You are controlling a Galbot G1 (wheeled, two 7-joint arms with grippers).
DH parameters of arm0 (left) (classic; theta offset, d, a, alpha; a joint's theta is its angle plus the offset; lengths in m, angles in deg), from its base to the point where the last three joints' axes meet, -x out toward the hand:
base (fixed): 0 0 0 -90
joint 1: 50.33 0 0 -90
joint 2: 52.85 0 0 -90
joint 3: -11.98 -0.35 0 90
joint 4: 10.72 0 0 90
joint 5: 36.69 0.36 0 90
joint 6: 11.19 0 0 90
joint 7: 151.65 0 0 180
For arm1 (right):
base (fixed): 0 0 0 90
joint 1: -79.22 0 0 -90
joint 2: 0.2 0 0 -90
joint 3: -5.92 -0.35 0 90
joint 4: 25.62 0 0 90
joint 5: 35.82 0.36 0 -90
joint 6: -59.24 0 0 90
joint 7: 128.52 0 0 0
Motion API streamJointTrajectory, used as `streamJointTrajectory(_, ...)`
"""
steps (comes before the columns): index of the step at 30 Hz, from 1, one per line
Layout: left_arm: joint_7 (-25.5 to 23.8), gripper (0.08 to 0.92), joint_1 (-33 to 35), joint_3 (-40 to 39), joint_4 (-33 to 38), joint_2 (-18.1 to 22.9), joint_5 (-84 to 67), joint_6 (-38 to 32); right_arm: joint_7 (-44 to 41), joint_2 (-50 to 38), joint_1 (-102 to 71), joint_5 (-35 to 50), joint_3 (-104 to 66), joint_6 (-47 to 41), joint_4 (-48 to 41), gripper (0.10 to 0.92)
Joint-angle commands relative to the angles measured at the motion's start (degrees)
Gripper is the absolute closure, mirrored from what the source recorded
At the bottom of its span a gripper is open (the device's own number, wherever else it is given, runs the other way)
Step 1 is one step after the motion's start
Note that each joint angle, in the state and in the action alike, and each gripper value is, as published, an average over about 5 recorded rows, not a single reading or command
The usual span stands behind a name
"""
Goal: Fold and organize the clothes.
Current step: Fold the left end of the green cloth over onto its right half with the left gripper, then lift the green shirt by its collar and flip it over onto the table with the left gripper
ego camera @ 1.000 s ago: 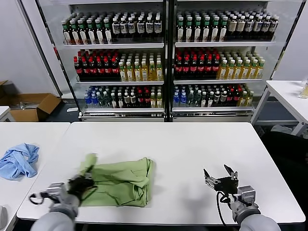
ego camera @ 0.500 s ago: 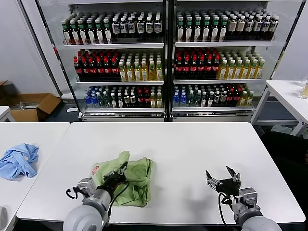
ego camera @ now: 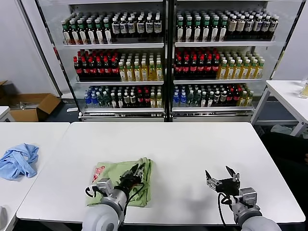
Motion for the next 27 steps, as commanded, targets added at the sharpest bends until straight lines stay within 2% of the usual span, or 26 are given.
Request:
streamJointTrajectory(1, -4.51, 0.564, 9.05, 6.11, 13.83, -4.56, 10.81, -5.6, -0.11, -0.07, 0.05, 0.14, -0.52, 0.12, 0.08, 0.202)
streamJointTrajectory(4, -3.91, 0.477, 13.84, 14.76, 14.63, -8.38, 12.51, -3.93, -0.25, -0.04, 0.27, 0.19, -0.42, 0.33, -0.27, 0.203)
streamJointTrajectory(7, -2.21, 0.391, 16.86, 19.74, 12.05, -10.02, 13.0, -0.25, -0.34, 0.03, 0.77, 0.15, 0.21, 0.52, -0.79, 0.203)
streamJointTrajectory(14, 1.13, 0.208, 15.86, 18.66, 4.32, -7.36, 12.79, 3.82, -0.41, -0.43, 1.24, 0.12, 1.07, 0.59, -0.97, 0.203)
streamJointTrajectory(17, 1.23, 0.181, 14.42, 18.34, 1.93, -6.78, 12.54, 4.02, -0.44, -0.74, 1.16, 0.16, 0.79, 0.64, -1.02, 0.203)
streamJointTrajectory(27, -0.1, 0.177, 9.76, 18.63, -3.98, -6.79, 9.34, 2.84, -0.5, -0.86, 1.34, 0.11, 1.38, 0.93, -1.74, 0.203)
